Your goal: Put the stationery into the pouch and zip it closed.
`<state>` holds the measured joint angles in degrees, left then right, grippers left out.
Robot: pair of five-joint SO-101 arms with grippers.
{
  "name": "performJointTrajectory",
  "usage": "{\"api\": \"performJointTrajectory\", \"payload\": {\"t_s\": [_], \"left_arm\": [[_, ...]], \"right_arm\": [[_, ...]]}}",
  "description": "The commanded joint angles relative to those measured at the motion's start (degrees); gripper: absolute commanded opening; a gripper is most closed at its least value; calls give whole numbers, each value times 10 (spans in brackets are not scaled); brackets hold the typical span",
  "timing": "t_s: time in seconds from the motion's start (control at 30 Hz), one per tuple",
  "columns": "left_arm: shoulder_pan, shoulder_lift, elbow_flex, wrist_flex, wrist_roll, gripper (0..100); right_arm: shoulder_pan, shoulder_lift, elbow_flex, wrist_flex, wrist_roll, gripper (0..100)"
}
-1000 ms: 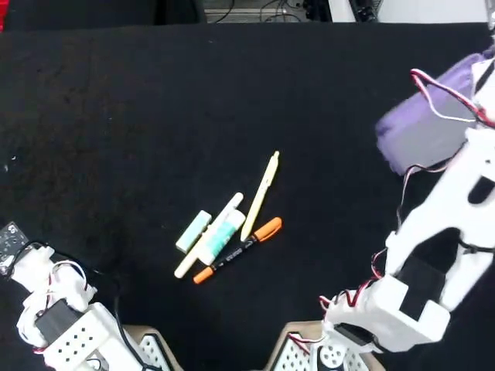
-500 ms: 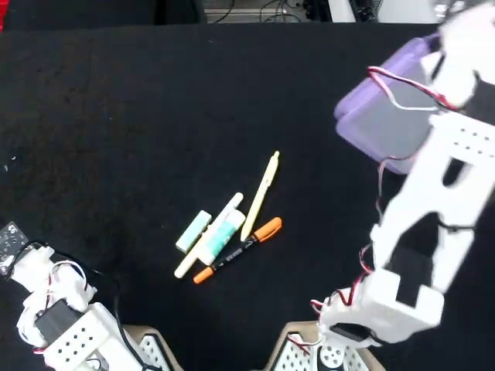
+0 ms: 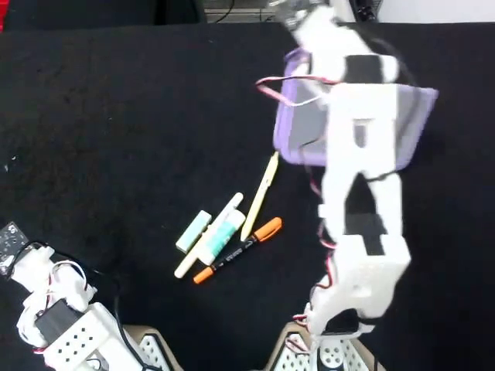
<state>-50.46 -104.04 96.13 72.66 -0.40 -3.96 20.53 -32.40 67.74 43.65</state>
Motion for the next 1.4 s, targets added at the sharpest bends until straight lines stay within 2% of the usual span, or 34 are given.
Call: {"api": "performJointTrajectory", "payload": {"t_s": [0.0,0.17,0.5,0.67,0.8,1.0,1.37], "left_arm": [[-5,-3,13,3,-1,30],[-5,-3,13,3,-1,30],[-5,-3,13,3,-1,30],[-5,-3,13,3,-1,30],[-5,-3,13,3,-1,30],[-5,-3,13,3,-1,30],[-4,-3,13,3,-1,30]], "right_arm": [[-63,1,-7,-11,-25,11],[-125,1,-7,41,-101,11],[-173,-55,-3,247,-107,11],[-243,-73,-2,333,-108,11],[-308,-111,44,331,-149,11],[-398,-212,162,331,-152,11],[-410,-507,444,324,-148,11]]}}
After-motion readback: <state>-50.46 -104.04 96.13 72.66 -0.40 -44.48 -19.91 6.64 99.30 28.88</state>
